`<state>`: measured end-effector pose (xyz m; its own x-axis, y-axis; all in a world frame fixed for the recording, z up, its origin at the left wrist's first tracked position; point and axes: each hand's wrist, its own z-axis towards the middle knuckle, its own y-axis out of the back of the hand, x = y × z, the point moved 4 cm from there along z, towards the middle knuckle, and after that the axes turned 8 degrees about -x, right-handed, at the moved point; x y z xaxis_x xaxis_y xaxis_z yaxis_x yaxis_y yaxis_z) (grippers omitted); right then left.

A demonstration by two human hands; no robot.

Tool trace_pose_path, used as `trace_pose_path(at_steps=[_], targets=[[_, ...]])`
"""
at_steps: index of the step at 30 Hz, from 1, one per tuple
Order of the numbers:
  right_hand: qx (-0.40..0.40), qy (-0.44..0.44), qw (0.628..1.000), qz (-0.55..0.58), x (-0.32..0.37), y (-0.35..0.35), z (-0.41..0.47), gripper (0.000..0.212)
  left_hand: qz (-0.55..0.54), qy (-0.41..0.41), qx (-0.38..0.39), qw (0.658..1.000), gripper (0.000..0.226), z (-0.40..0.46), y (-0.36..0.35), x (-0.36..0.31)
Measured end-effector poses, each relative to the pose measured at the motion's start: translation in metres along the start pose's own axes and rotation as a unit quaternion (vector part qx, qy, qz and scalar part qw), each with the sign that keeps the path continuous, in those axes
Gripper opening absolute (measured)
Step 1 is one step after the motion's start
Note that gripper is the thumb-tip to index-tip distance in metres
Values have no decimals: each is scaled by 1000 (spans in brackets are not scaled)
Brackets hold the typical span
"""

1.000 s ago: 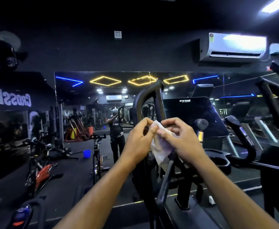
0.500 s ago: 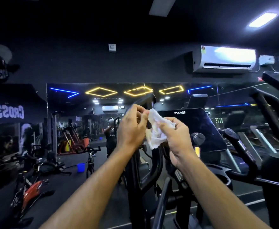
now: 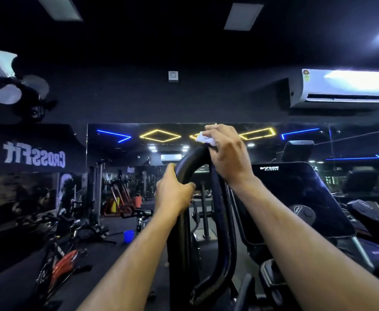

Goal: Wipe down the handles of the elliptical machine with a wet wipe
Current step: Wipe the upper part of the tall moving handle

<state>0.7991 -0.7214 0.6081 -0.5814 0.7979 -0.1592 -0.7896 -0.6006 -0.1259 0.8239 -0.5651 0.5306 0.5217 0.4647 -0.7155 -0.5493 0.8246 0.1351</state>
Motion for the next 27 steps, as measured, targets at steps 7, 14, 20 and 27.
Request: trace_pose_path(at_steps=[7,14,20,27], targets=[[161,67,981,-88,0,-14,-37,50,7,-25,-34,999,35,-4,0,-1],[166,87,978,-91,-21,-5,-8,37,-8,-30,-25,999,33,-7,0,-1],[191,136,971,-49,-16,-3,-22,56,4,-28,-30,999,35,-10,3,-4],[191,118,971,-85,-25,-11,-4,39,2,-29,-34,999,32,-11,3,-3]])
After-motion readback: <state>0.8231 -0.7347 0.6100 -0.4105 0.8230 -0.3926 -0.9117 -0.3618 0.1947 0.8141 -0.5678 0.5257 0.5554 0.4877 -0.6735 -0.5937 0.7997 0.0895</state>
